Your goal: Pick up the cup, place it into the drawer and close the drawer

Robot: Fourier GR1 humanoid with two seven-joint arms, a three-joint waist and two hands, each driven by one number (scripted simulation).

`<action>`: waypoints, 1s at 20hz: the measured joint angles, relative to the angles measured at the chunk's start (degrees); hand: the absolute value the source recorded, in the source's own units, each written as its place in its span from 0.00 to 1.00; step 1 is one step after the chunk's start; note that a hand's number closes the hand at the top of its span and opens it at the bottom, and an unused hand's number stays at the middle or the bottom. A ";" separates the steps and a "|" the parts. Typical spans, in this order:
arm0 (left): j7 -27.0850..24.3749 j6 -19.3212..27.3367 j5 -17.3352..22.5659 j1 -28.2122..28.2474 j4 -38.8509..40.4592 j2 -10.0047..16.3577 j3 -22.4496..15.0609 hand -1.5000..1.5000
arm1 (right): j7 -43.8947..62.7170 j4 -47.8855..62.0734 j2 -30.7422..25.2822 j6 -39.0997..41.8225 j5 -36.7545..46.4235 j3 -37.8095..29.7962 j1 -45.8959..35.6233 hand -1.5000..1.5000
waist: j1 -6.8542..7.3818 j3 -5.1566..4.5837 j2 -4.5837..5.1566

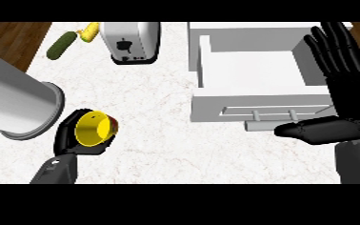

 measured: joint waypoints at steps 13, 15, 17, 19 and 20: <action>4.74 -0.87 3.56 -12.04 -8.57 -6.76 -1.00 1.00 | 0.29 -0.61 -0.18 0.09 0.31 -0.40 1.29 0.00 | 0.89 0.23 -0.62; 7.10 -1.09 3.62 -13.62 -11.72 -7.88 -2.29 1.00 | 0.55 -1.52 -0.40 0.41 -0.08 -0.71 2.22 0.00 | 1.07 0.25 -0.75; 10.37 -0.64 3.43 -15.74 -14.94 -9.22 -3.82 1.00 | -0.45 -0.20 -0.61 0.47 -0.02 -1.46 1.92 0.00 | 1.34 0.29 -0.80; 14.30 0.07 3.45 -17.80 -18.36 -10.42 -5.37 1.00 | -0.71 0.45 -0.56 0.32 0.35 -1.49 1.71 0.00 | 1.50 0.30 -0.86; 16.01 1.02 4.30 -18.63 -19.66 -10.86 -6.93 1.00 | -0.95 0.72 -0.52 0.39 0.37 -1.51 1.77 0.00 | 1.41 0.29 -0.87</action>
